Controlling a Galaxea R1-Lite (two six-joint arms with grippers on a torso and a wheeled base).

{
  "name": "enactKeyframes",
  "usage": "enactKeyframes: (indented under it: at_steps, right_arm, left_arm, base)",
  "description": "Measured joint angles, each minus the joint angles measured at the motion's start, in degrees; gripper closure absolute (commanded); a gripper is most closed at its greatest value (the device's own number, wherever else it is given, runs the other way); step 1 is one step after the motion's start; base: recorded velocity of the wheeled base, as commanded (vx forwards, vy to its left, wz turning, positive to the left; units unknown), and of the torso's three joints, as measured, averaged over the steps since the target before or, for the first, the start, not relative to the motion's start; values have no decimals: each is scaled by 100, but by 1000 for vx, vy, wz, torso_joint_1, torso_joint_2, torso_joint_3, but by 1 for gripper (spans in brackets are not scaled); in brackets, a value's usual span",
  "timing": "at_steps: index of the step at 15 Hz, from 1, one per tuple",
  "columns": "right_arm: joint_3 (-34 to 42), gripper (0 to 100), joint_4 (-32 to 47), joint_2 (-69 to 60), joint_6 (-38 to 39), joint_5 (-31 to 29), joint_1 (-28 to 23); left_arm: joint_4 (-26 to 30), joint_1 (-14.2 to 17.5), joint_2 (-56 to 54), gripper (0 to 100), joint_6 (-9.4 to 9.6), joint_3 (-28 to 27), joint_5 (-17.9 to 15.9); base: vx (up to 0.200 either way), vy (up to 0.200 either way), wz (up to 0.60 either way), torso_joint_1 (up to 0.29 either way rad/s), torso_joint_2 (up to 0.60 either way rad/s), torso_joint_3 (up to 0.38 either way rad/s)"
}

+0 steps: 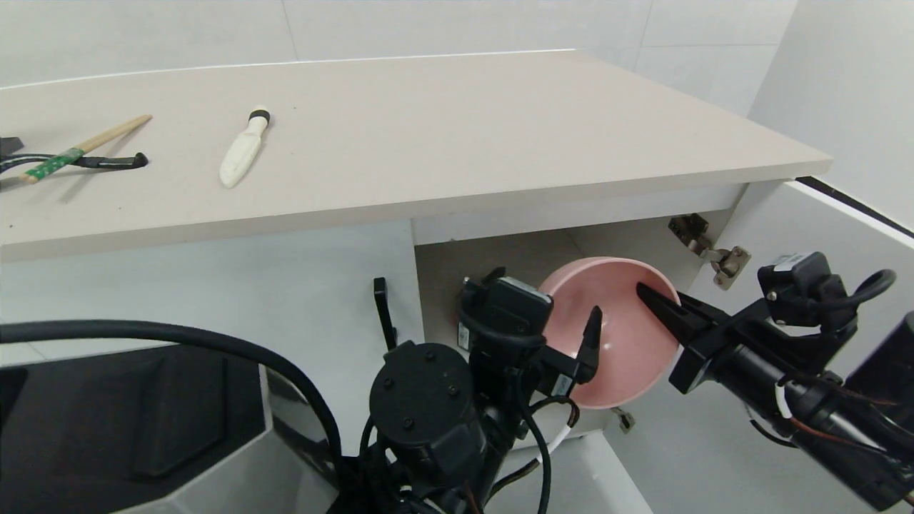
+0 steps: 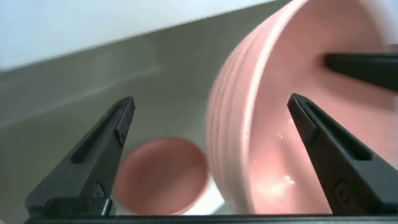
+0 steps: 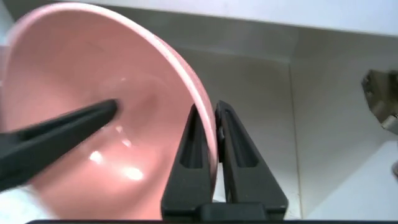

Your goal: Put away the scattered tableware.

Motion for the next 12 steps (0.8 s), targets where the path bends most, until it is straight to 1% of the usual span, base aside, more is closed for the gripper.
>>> enactKeyframes:
  at_steps: [2,4,5,6,7,9,10,11,12]
  right_arm:
    - [17,100,2,41,-2,-6,-54]
    - [26,100,2,83,-2,-9,-100]
    - [30,100,0,96,-2,-6,-122]
    - [37,100,2,105,-5,-6,-130]
    - [39,100,2,113,-5,-6,-133]
    - [43,100,2,122,-5,-9,-138]
    - [48,100,2,124,-5,-11,-141]
    - [54,100,5,127,-5,-11,-139]
    - [59,100,2,130,-5,-11,-139]
  left_arm:
    - [0,-13,-334,0,-134,530,-644]
    - [0,44,-692,0,-304,1020,-1232]
    - [0,108,-885,0,-373,1318,-1710]
    - [0,177,-1030,0,-400,1543,-2064]
    - [1,297,-1204,0,-417,1827,-2515]
    - [1,585,-1521,0,-408,2336,-3539]
    - [0,741,-1673,0,-394,2550,-3962]
    - [0,872,-1810,0,-389,2747,-4521]
    - [0,1025,-1952,0,-380,2946,-4992]
  base:
    - [0,0,0,0,0,0]
    - [0,0,0,0,0,0]
    - [0,0,0,0,0,0]
    - [0,0,0,0,0,0]
    - [0,0,0,0,0,0]
    - [0,0,0,0,0,0]
    - [0,0,0,0,0,0]
    - [0,0,0,0,0,0]
    - [0,0,0,0,0,0]
